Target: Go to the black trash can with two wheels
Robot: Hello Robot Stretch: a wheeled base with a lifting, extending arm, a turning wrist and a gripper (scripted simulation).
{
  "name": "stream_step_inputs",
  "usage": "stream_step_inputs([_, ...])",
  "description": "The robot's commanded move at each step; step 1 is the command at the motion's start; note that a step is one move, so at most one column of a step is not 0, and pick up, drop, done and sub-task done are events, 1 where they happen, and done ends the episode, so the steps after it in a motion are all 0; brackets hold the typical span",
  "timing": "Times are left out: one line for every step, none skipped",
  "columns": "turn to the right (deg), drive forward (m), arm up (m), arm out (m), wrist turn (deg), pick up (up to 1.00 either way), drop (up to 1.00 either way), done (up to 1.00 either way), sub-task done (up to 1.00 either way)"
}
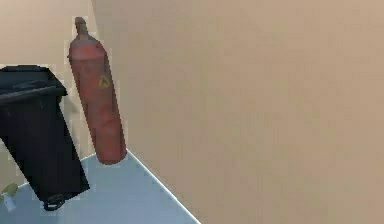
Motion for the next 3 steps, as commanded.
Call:
stream_step_inputs([0.0, 0.3, 0.0, 0.0, 0.0, 0.0, 0.0, 0.0, 0.0])
stream_step_inputs([-39.0, 0.0, 0.0, 0.0, 0.0, 0.0, 0.0, 0.0, 0.0])
stream_step_inputs([0.0, 0.5, 0.0, 0.0, 0.0, 0.0, 0.0, 0.0, 0.0])
